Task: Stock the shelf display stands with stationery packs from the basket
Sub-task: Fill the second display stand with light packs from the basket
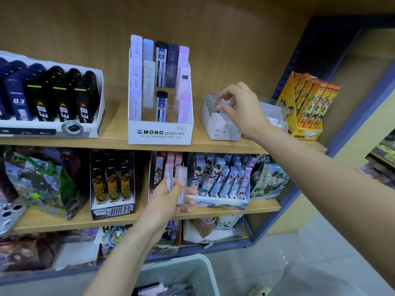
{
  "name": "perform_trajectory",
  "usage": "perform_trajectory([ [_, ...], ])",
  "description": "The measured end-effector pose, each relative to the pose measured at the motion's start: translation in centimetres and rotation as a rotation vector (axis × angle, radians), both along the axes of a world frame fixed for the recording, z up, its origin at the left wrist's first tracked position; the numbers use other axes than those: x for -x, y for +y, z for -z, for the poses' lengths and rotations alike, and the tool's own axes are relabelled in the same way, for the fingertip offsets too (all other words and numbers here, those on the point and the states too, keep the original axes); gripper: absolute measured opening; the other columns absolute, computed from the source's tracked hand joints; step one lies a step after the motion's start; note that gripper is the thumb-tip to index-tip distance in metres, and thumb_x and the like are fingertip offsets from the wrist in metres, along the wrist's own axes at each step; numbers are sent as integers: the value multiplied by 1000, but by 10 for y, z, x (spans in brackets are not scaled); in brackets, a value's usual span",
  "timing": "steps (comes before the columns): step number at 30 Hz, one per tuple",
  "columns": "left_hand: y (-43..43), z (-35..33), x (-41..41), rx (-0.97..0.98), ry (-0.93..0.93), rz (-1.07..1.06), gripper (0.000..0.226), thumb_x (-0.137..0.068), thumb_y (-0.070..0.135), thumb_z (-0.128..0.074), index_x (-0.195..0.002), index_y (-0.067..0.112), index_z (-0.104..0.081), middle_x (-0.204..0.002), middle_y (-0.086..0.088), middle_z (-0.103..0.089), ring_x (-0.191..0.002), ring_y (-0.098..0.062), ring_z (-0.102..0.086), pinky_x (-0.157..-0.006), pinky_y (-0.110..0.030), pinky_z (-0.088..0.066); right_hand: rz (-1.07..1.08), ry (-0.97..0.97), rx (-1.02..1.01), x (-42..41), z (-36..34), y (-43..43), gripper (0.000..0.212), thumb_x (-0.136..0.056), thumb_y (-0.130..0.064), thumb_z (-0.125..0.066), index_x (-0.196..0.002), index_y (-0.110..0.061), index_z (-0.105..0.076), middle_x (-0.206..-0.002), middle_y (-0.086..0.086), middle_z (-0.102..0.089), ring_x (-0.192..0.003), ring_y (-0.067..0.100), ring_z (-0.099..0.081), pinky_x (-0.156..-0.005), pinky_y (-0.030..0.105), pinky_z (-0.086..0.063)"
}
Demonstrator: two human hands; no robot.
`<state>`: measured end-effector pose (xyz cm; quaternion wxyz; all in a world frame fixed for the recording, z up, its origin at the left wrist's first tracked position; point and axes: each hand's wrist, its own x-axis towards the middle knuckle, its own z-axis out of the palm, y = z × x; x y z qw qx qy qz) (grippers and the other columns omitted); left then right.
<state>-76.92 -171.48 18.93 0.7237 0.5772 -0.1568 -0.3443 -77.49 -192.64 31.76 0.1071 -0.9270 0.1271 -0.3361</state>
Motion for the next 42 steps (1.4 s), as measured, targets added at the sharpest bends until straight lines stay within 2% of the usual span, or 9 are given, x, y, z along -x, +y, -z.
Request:
perform_trajectory([
  [5,3,-3,1,60,11,7,15,-98,21,-46,-107,12,-54,-85,-8,-68,-56,-13,-61,-55,-26,-55,-10,-156,-13,30,19,29,11,-97,-16,-48,-105,-14,-55,-90,-7,-43,-66,-1,-41,-66,20,-38],
  [14,1,-1,8,52,-84,48,13,-99,16,-45,-101,12,-57,-79,-7,-65,-65,-16,-61,-69,-31,-59,-206,319,-313,70,87,77,22,-91,-31,-59,-111,-20,-58,-92,-13,-55,-80,1,-55,-73,13,-43],
  [19,3,-3,11,44,-66,58,18,-99,20,-45,-104,12,-60,-85,-7,-65,-69,-13,-64,-66,-31,-59,-232,236,-577,73,85,84,6,-88,-21,-66,-91,-18,-61,-80,-8,-63,-72,3,-60,-71,20,-52],
  [22,4,-5,11,27,-27,6,19,-100,24,-43,-101,13,-59,-83,-4,-62,-58,-10,-63,-55,-27,-56,-248,143,-687,75,65,82,5,-90,-13,-62,-94,-11,-60,-81,1,-66,-72,12,-66,-68,25,-56],
  [26,5,-3,5,-68,-111,-69,20,-100,28,-42,-89,12,-40,-56,1,-31,-36,-5,-24,-35,-15,-24,-188,-62,-545,70,21,62,7,-94,-12,-54,-100,-11,-53,-92,0,-61,-82,12,-64,-77,24,-55],
  [28,3,-2,0,-92,-105,-84,19,-101,26,-42,-91,10,-35,-48,6,-28,-32,-2,-21,-32,-14,-20,-147,-164,-417,61,4,48,7,-94,-10,-53,-100,-12,-50,-91,-4,-58,-85,16,-62,-77,28,-55],
  [32,1,-3,-1,-52,-9,-82,8,-100,12,-38,-96,5,-35,-45,4,-31,-32,-6,-22,-32,-15,-18,-66,-210,-220,42,-11,24,9,-93,-12,-56,-97,-17,-50,-89,-6,-57,-84,15,-59,-77,28,-53],
  [36,1,-3,2,-54,-64,-91,11,-101,13,-38,-90,10,-39,-73,-7,-48,-41,-9,-35,-36,-20,-29,-55,-76,-199,26,-15,12,7,-92,-13,-59,-96,-16,-55,-90,6,-63,-79,16,-60,-76,23,-52],
  [42,5,-2,-1,-61,-158,-92,15,-100,20,-43,-94,7,-47,-72,-4,-54,-45,-12,-39,-44,-23,-36,-63,113,-201,12,-7,8,10,-87,-10,-66,-93,-16,-62,-78,-3,-62,-73,14,-61,-82,34,-54],
])
